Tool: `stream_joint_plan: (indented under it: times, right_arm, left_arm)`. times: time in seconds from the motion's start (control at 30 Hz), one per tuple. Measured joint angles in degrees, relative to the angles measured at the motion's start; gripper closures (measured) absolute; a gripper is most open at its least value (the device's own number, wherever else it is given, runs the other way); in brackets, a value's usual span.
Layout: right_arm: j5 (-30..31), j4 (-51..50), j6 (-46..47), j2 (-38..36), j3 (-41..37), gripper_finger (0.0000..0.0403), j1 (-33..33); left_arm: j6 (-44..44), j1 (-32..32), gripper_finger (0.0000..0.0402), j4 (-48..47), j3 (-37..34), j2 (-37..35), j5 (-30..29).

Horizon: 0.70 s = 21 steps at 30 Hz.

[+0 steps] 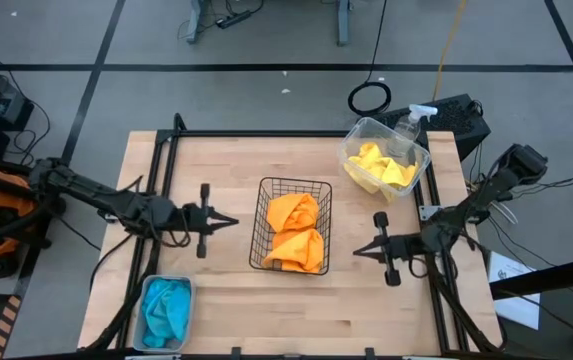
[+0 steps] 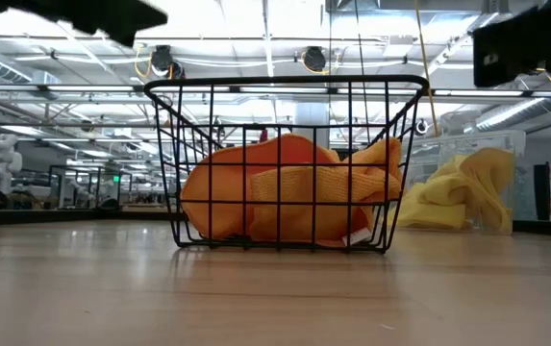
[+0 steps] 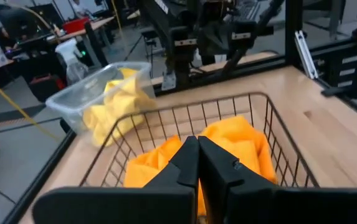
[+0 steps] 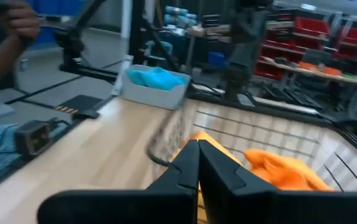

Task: Sort microfiber towel by color & place in baskets
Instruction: Return to Home Position

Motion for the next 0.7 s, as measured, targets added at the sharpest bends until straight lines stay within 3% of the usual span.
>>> stream_joint_plan:
  times: [0.13,0.33,0.7]
  right_arm:
    - [-0.2,1.4,2.2,-0.3,-3.0,0.0402,-2.7]
    - [-6.1,5.3,2.8,-0.4,-5.6,0.0403,-4.9]
    - [-6.0,9.4,3.9,-0.5,-9.3,0.0403,-4.9]
  left_arm:
    - [-1.6,0.0,0.0393,0.9,-4.1,-4.1,-0.4]
    - [-1.7,0.0,0.0393,4.3,-10.3,-8.2,-0.5]
    - [-7.7,0.0,0.0393,8.3,-19.6,-12.7,-0.4]
